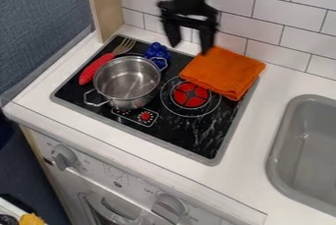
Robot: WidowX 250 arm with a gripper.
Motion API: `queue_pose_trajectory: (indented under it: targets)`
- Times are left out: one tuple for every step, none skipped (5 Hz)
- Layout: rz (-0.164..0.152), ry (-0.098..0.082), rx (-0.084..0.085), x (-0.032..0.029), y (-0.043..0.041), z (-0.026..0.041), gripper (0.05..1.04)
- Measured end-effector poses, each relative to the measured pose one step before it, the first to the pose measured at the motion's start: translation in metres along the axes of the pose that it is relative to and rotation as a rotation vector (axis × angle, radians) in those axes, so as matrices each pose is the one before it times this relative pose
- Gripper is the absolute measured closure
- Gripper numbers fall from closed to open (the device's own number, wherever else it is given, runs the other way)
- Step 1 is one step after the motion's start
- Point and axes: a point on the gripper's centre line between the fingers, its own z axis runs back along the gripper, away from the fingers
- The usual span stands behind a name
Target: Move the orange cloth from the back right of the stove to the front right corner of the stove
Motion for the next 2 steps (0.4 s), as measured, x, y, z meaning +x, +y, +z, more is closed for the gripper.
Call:
queue_pose_trajectory:
  targets:
    - [-0.0388, 0.0323, -0.0039, 0.02074, -0.01478, -0.03683, 0.083]
    - [-0.038, 0.0146, 0.0383, 0.00323, -0.00318, -0.00883, 0.083]
